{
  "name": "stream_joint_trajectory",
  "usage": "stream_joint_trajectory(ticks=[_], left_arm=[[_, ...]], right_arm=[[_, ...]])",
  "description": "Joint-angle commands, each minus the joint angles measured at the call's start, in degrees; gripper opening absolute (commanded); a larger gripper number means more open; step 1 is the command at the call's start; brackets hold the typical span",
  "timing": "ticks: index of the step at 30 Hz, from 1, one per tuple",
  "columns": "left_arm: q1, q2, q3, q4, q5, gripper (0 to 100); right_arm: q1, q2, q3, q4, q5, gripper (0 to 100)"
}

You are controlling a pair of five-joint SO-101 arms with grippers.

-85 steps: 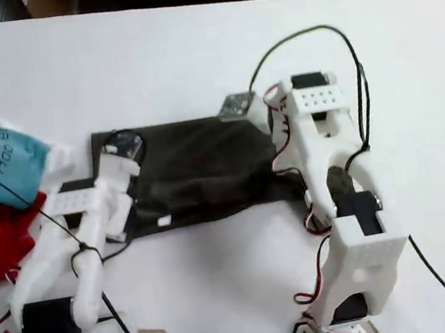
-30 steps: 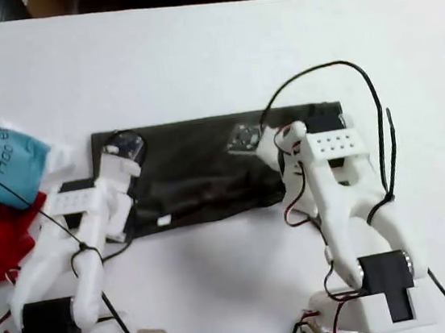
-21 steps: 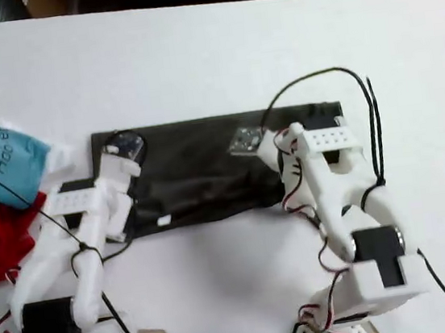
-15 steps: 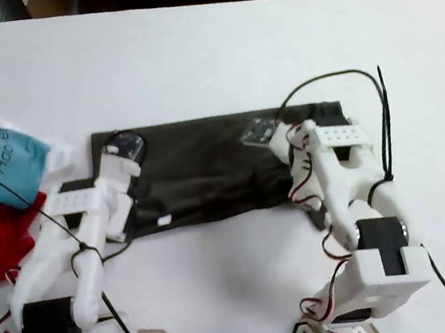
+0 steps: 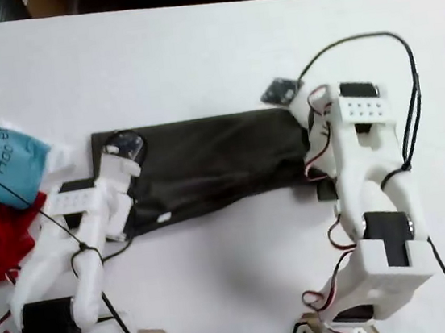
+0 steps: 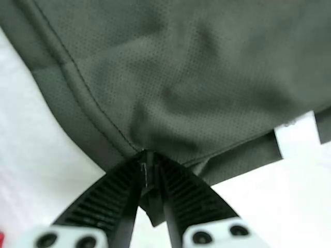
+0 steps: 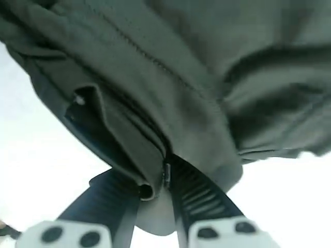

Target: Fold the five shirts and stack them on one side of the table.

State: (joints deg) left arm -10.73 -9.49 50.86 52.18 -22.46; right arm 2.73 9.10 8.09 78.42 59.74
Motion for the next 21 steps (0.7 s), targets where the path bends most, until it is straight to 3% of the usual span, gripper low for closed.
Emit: stream_joint_trajectory(ticks=[1,7,10,14,21], left_arm=[[-0.5,0.4,-0.4,-1.1,-0.6,3],[-0.5,0.4,-0.4,-1.1,-0.6,3],[-0.5,0.4,-0.4,-1.1,-0.6,3],[-0.5,0.4,-0.4,-1.1,-0.6,3],[-0.5,0.4,-0.4,-1.1,-0.6,3]], right_arm=[[-2.9,-0.1,-7.0,1.0,0.2,2.0],[-8.7,6.3,-14.2,1.1,0.2,2.6],[-9.3,13.4,-18.7,2.8,0.2,9.4],[-7.9,22.2,-27.5,6.5,0.2,23.2],[-2.9,31.9,-47.6,12.9,0.2,21.8]])
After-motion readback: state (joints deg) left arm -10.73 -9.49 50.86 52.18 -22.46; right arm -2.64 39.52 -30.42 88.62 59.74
